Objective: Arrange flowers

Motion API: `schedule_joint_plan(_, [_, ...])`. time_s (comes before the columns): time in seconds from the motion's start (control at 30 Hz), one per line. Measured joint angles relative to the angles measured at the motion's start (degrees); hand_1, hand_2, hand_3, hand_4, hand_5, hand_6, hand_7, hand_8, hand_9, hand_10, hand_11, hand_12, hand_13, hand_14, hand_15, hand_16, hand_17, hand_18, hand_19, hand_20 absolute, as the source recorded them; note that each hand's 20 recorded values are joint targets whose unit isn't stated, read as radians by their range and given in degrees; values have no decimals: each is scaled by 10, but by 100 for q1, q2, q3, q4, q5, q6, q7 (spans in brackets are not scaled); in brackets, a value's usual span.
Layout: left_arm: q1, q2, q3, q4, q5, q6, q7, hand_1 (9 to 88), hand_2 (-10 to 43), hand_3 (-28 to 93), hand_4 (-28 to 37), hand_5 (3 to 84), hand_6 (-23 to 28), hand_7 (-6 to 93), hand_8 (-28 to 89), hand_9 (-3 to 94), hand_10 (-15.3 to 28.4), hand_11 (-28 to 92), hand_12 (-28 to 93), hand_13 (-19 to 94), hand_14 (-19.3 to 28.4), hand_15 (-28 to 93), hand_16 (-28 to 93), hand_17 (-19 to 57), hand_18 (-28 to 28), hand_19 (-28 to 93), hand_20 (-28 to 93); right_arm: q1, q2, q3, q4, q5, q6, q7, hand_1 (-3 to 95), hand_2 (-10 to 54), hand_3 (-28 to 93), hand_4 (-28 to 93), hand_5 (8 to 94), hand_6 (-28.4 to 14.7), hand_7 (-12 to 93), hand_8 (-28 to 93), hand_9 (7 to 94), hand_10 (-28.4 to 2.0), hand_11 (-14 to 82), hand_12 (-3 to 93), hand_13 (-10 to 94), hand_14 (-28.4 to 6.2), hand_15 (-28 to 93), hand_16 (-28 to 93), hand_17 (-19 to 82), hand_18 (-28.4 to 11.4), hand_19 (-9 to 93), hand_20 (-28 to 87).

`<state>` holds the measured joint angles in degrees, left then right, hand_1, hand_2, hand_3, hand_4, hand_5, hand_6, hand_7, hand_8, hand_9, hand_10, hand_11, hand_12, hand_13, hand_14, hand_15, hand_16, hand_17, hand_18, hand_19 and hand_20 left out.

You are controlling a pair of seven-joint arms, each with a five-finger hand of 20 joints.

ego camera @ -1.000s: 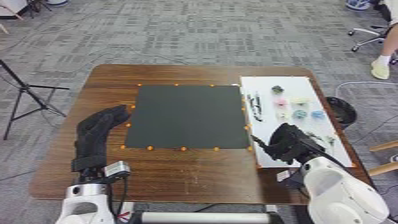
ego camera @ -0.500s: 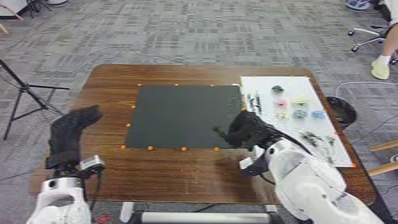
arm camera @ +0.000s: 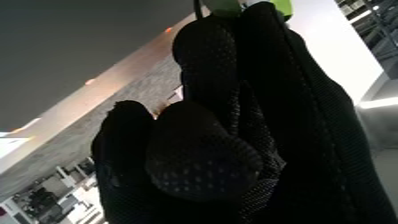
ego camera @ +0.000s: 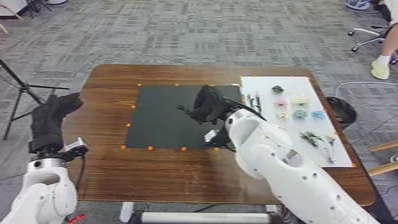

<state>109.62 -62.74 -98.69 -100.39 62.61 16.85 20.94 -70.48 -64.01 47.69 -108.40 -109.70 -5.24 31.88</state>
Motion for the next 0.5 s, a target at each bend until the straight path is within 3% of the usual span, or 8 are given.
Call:
schedule_joint_plan(0.07, [-124,40,28,68,-30,0,-8,162,193,668,-283,593,21,166,-70,560,151,213,143,454,179,246,25,130,121,129,242,154,-216,-55,280,-53,-7,23,624,-95,472,24,812,-37,235,277,911,-122,376,300,937,-9,614,259,709,-100,932,487])
schedule_joint_plan(0.23, [-316,65,108,78,-52,0,-7,165,191,667,-283,592,21,168,-70,558,150,216,145,454,179,248,26,129,122,130,243,416,-770,-159,1017,-182,-13,177,621,-95,477,24,812,-38,236,275,911,-121,378,299,937,-8,615,257,709,-100,932,488])
schedule_joint_plan(0.5, [-669,158,516,230,-74,-17,-24,167,188,669,-283,592,21,168,-71,558,151,219,147,453,179,248,26,129,121,130,243,832,-1154,-574,1635,-26,92,787,615,-95,487,23,816,-38,241,267,916,-121,379,297,937,-8,618,255,710,-101,932,489])
